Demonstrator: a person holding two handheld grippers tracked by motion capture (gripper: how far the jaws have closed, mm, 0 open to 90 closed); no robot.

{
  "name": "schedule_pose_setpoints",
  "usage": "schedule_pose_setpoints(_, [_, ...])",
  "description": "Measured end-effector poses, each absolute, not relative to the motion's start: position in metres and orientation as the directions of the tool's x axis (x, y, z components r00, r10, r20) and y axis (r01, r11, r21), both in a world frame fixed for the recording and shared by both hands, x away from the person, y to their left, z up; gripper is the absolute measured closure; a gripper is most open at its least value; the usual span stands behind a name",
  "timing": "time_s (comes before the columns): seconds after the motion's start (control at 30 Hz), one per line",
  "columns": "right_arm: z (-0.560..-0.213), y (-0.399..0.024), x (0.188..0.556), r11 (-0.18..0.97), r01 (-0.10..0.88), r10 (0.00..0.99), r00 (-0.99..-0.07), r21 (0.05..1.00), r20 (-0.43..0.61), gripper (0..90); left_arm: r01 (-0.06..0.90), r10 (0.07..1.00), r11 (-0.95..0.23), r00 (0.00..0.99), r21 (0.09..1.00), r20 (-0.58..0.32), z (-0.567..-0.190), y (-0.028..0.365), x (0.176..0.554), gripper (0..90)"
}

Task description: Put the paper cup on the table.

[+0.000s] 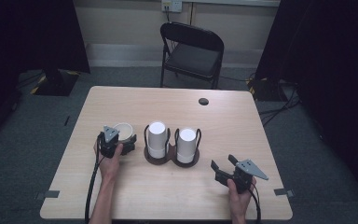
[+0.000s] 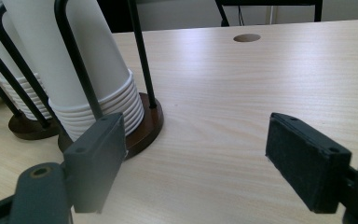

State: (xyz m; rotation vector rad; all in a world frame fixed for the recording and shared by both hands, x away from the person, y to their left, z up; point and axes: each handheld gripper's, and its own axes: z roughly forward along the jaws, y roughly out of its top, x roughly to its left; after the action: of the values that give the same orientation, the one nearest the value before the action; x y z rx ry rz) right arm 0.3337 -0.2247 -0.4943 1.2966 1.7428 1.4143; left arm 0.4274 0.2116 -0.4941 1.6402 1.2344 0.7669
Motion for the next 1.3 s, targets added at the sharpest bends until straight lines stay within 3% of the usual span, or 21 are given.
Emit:
schedule_pose_setpoints(0.9, [-0.495, -0.226, 0.333, -0.031, 0.336, 0.908, -0.385, 0.941, 0.167, 19.7, 0.353, 0.962, -0.04, 0.266, 0.935, -0.059, -0.479, 0.222, 0.388, 16.1])
schedule_pose_setpoints(1.13, [-0.495, -0.226, 0.334, -0.034, 0.337, 0.908, -0.382, 0.941, 0.17, 19.8, 0.352, 0.948, 0.011, 0.294, 0.936, -0.121, -0.479, 0.22, 0.368, 15.8])
schedule_pose_setpoints(1.3, [-0.495, -0.226, 0.334, -0.035, 0.339, 0.908, -0.381, 0.94, 0.171, 19.7, 0.339, 0.944, -0.012, 0.314, 0.941, -0.1, -0.475, 0.214, 0.357, 15.7])
